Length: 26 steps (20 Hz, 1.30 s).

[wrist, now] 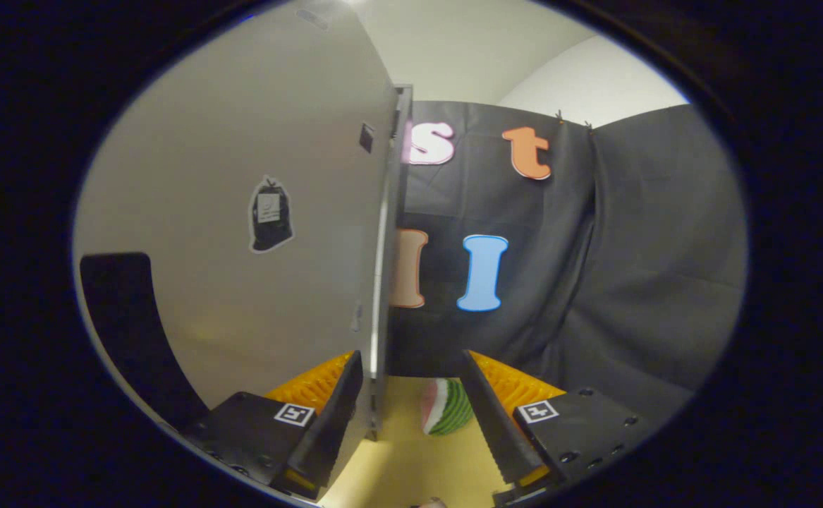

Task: Open the shoe cabinet door, grab the shoes and put them into the shoe cabinet, then close the shoe cabinet door.

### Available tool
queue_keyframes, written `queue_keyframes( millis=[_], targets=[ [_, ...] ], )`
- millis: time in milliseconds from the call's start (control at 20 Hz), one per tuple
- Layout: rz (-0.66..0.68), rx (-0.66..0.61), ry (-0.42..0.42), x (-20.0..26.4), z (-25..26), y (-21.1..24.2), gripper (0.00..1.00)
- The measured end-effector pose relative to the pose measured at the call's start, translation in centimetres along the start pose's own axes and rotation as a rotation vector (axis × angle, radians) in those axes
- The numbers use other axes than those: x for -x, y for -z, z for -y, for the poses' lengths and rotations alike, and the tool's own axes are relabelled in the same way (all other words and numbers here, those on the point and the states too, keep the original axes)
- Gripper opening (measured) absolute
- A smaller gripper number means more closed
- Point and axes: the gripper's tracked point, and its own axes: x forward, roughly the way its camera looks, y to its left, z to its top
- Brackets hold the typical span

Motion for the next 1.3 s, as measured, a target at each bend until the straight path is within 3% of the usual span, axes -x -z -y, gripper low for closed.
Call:
queue_keyframes(
  millis=[300,400,650,950,1300],
  targets=[
    [0.016,-0.047,-0.034,-2.4,-10.6,-0.5,0.89],
    [0.026,-0.043,-0.003,-3.6,-13.1,-1.2,0.89],
    [0.001,-0.094,-0.028,-8.5,-20.7,-0.6,0.9],
    [0.006,-0.124,0.021,-10.8,-21.7,-0.9,0.9],
    [0.0,-0.122,0.02,-12.2,-22.1,-0.6,0.9]
  ],
)
